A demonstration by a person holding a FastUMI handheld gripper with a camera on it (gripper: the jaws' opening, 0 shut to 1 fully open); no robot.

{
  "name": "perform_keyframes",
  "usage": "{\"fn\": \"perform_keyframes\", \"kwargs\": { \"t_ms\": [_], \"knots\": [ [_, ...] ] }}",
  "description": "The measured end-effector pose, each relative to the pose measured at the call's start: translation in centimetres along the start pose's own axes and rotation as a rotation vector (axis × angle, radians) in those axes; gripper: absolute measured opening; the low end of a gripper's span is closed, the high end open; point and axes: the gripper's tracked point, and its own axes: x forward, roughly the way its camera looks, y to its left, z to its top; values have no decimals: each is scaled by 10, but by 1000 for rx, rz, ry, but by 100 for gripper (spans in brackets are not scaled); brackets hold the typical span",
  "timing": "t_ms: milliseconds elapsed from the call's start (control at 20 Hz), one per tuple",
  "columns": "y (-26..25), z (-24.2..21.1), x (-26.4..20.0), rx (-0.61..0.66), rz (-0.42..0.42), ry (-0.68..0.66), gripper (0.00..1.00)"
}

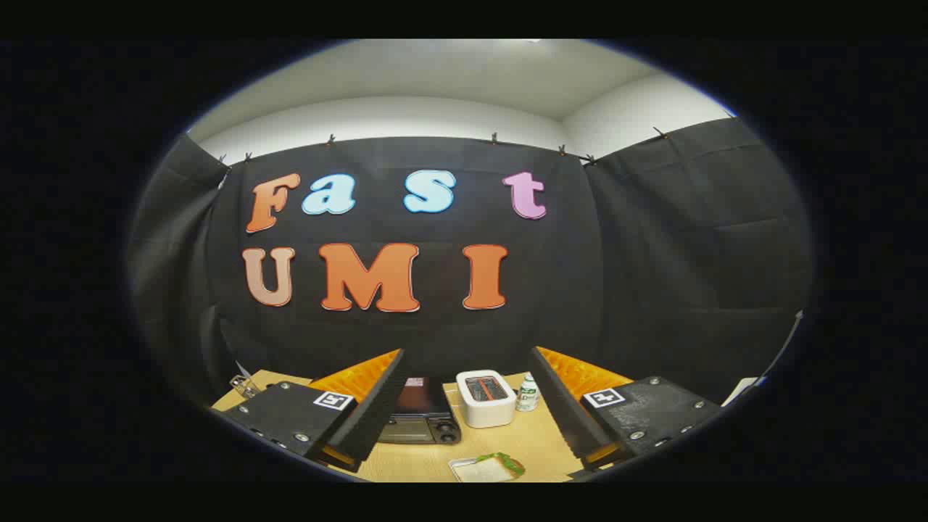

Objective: Open the toaster oven, put the food inside, and close the toaster oven door.

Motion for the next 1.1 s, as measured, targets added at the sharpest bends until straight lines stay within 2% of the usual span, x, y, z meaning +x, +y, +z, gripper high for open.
{"fn": "perform_keyframes", "kwargs": {
  "t_ms": [750,1100],
  "knots": [
    [10,-7,3,-27,5,18,99],
    [75,-58,29,-22,113,100,99]
  ]
}}
